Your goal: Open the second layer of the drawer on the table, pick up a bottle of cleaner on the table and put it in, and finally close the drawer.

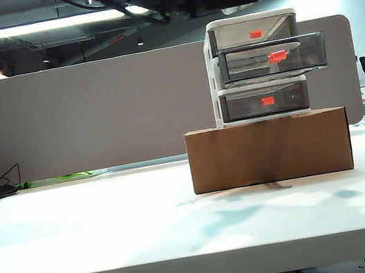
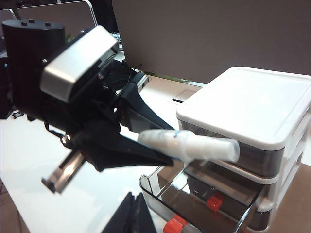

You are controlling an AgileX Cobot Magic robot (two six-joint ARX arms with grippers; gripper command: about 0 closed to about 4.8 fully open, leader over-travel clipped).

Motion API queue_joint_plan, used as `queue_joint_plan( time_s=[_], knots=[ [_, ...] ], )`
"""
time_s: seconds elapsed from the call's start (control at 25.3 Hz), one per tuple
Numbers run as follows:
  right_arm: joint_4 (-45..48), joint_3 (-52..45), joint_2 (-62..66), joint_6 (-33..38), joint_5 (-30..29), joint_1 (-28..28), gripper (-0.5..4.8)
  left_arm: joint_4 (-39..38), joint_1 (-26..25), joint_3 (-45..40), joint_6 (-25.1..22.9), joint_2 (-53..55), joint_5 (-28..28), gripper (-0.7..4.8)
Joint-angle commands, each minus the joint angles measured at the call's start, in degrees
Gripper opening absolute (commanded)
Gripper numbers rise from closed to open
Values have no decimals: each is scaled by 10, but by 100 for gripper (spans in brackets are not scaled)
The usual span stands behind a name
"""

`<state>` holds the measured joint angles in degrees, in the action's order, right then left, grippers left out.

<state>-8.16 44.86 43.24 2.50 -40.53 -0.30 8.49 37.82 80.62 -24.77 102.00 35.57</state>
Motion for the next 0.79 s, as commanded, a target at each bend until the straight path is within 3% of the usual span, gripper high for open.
queue_joint_plan(
  time_s=[0.04,0.16,0.24,0.47,0.67,0.79],
  knots=[
    [2,4,-3,-2,1,1,-5,1,10,2,20,6,-38,62],
    [2,4,-6,-2,1,1,-5,4,22,2,52,12,-95,62],
    [3,4,-6,-2,2,1,-5,5,25,3,99,13,-101,62],
    [3,4,-6,-2,2,1,-5,-5,32,5,157,13,-118,62],
    [3,4,-6,-2,4,1,-5,-44,42,5,164,13,-140,63],
    [3,4,-6,-2,4,1,-5,-48,45,5,164,13,-156,146]
  ],
)
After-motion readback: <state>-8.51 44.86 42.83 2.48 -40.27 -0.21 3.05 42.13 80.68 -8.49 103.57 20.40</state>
